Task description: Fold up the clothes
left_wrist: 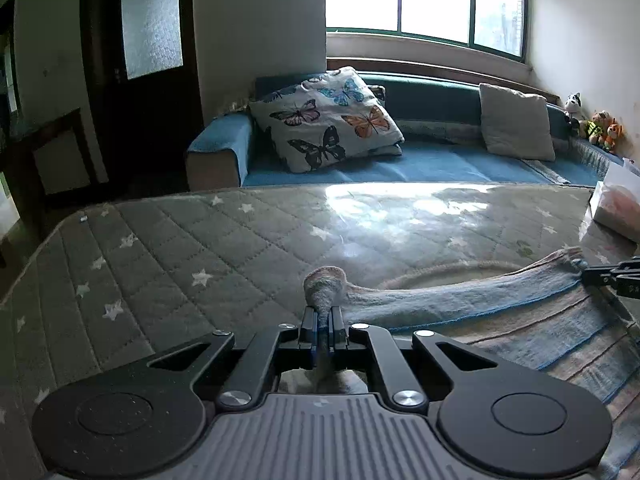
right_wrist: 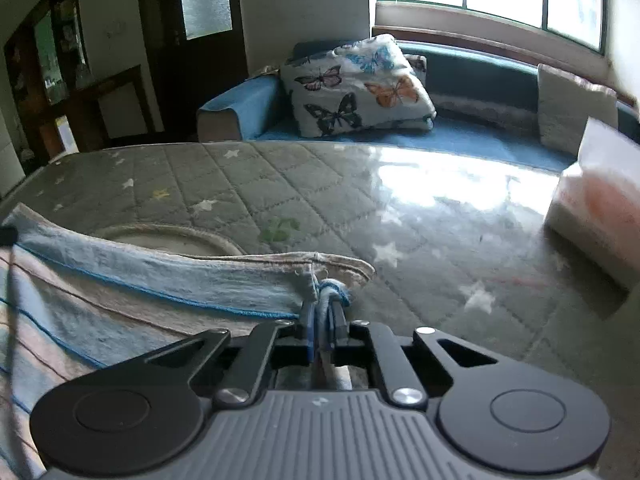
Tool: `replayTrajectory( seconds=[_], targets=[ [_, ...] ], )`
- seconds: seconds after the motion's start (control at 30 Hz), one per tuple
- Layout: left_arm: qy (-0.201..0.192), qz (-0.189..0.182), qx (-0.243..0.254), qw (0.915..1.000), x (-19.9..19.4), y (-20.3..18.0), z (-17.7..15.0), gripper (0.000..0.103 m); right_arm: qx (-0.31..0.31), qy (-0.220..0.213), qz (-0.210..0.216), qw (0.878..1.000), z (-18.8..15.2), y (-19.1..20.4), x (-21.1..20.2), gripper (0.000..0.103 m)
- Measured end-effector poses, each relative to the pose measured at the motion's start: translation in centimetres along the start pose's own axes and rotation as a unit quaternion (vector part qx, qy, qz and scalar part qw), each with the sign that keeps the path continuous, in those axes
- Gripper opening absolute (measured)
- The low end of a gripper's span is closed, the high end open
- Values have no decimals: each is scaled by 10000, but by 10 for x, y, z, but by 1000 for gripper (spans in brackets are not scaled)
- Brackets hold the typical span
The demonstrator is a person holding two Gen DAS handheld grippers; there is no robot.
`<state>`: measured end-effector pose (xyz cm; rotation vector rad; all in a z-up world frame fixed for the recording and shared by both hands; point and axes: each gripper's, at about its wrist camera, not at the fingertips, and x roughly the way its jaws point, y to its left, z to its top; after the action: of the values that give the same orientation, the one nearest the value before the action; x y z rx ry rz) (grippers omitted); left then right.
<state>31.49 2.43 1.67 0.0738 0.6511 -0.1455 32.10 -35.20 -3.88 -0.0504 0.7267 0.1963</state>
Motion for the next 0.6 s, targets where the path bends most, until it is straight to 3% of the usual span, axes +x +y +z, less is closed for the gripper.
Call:
replayTrajectory(
  seconds=[0.17, 0.33, 0.4, 0.47, 0.5, 0.6],
  targets=[
    [-152, 150, 89, 9997, 15, 0, 10, 6, -45, -429, -227, 9988, 12, 0, -5, 4],
    [61, 321, 176, 9993, 48, -2, 11, 11, -118, -228, -457, 9986, 17, -1, 18, 6],
    [206, 431, 65, 9988, 54, 4, 7, 19, -156, -100, -660, 9976, 15, -1, 27, 9],
    [241, 510, -53, 9984, 49, 14, 4, 35, -78, 18, -613, 9981, 14, -5, 28, 11],
    [222, 523, -79, 9984, 43, 19, 2, 38, -40, 19, -593, 9982, 13, -7, 26, 13],
    [205, 604, -114, 9979, 20, 31, -5, 54, -124, 4, -537, 9985, 12, -4, 12, 37]
  ],
)
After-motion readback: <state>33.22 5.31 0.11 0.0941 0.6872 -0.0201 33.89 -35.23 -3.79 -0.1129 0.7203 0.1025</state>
